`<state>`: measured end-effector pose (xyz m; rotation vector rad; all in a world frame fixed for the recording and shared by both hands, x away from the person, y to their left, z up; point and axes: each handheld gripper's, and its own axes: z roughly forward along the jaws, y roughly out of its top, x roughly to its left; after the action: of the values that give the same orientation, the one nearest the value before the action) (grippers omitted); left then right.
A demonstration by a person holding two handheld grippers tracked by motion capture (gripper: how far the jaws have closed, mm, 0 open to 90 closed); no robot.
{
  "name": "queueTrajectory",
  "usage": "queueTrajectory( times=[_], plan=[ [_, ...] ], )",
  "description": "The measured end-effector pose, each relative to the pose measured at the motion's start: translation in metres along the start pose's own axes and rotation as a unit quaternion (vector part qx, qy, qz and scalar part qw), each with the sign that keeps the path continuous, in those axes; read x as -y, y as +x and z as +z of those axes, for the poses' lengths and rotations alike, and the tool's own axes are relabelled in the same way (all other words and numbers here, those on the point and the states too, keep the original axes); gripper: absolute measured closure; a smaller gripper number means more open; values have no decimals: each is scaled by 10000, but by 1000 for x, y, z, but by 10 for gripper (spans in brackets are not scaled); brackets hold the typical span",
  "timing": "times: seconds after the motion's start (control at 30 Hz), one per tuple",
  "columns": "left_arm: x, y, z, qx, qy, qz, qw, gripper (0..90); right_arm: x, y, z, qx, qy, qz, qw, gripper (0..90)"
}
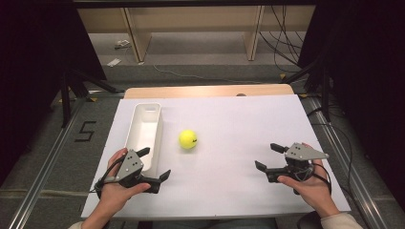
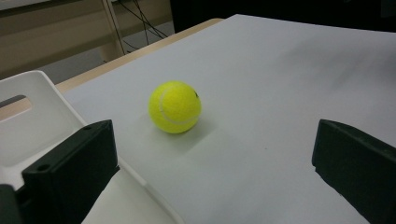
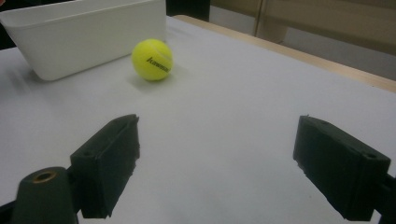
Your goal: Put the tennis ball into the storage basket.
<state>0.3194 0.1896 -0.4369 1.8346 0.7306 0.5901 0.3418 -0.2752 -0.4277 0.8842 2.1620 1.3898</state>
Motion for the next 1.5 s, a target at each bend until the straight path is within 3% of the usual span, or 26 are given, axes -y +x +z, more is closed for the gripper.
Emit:
queueTrajectory(
  times=[0.17, 1.07, 1.5],
  plan=[
    [0, 0, -1, -42, -20, -3, 10000, 0, -1, 2, 2, -11, 10, -19, 10000, 153],
    [-1, 1, -2, -18, -83, -78, 9999, 0, -22, 23, 55, -411, -26, 63, 9991, 156],
    [-2, 1, -3, -10, -115, -78, 9999, 0, -31, 35, 81, -579, 51, -78, 9983, 156]
  ],
)
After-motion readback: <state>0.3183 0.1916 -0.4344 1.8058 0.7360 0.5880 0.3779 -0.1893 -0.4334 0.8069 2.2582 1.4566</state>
